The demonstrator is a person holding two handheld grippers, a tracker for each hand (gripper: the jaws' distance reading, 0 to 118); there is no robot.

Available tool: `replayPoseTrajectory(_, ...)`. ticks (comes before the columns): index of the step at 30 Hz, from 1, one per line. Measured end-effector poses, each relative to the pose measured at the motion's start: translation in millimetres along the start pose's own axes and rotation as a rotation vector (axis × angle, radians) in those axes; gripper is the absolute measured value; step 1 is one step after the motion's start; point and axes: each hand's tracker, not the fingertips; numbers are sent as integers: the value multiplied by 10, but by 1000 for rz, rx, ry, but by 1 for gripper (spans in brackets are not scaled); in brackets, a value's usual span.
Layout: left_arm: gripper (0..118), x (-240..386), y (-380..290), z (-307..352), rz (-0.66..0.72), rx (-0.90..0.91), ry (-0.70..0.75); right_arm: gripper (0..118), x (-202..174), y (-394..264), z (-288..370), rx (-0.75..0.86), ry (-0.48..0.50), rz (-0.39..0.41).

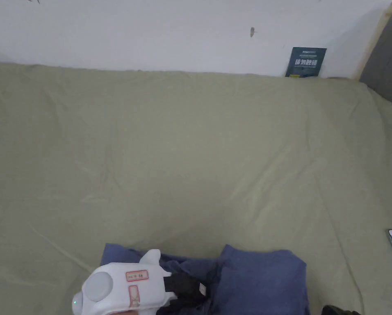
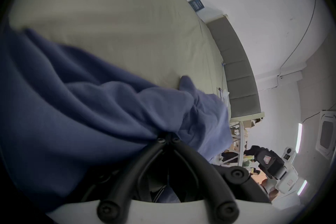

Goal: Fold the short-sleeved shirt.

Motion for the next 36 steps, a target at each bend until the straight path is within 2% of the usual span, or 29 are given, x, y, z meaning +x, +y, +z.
replayPoseTrajectory(6, 0, 441, 96, 401, -153, -2, 150, 1, -61, 34, -24, 3, 5, 13)
replayPoseTrajectory(10, 0, 699, 147, 1198, -269, 126, 152, 1, -158, 75, -18, 15, 50, 20)
replayPoseTrajectory(14, 0, 539, 181, 1822, -337, 205, 342, 1, -289, 87, -58, 16, 69, 51)
replayPoseTrajectory(16, 0, 349, 208, 1955, -299, 179, 421, 1, -338, 85, -85, 15, 83, 55)
replayPoseTrajectory(20, 0, 112, 190, 1943, -236, 160, 354, 1, -416, 78, -172, -6, 84, 73)
replayPoseTrajectory(21, 15, 81, 191, 1905, -231, 145, 320, 1, -427, 78, -189, -14, 84, 73)
replayPoseTrajectory(22, 56, 42, 220, 1863, -216, 123, 262, 1, -439, 79, -202, -21, 86, 75)
replayPoseTrajectory(23, 114, 0, 255, 1805, -201, 90, 246, 1, -445, 77, -215, -24, 87, 78)
replayPoseTrajectory(24, 118, -38, 279, 1721, -184, 59, 257, 1, -453, 77, -223, -26, 85, 80)
replayPoseTrajectory(25, 116, -44, 241, 1680, -217, 48, 260, 1, -460, 82, -233, -30, 81, 79)
replayPoseTrajectory(28, 116, -380, 357, 1465, -174, 54, 255, 1, -462, 79, -233, -37, 82, 81)
replayPoseTrajectory(31, 114, -360, 458, 1485, -148, 62, 70, 1, -471, 64, -281, -55, 77, 94)
replayPoseTrajectory(33, 106, -419, 475, 1400, -80, 48, -16, 1, -477, 55, -303, -64, 65, 96)
replayPoseTrajectory(35, 100, -463, 498, 1297, -81, 37, 47, 1, -472, 48, -295, -65, 68, 88)
replayPoseTrajectory(36, 82, -469, 491, 1320, -103, 52, 84, 1, -475, 47, -289, -66, 67, 86)
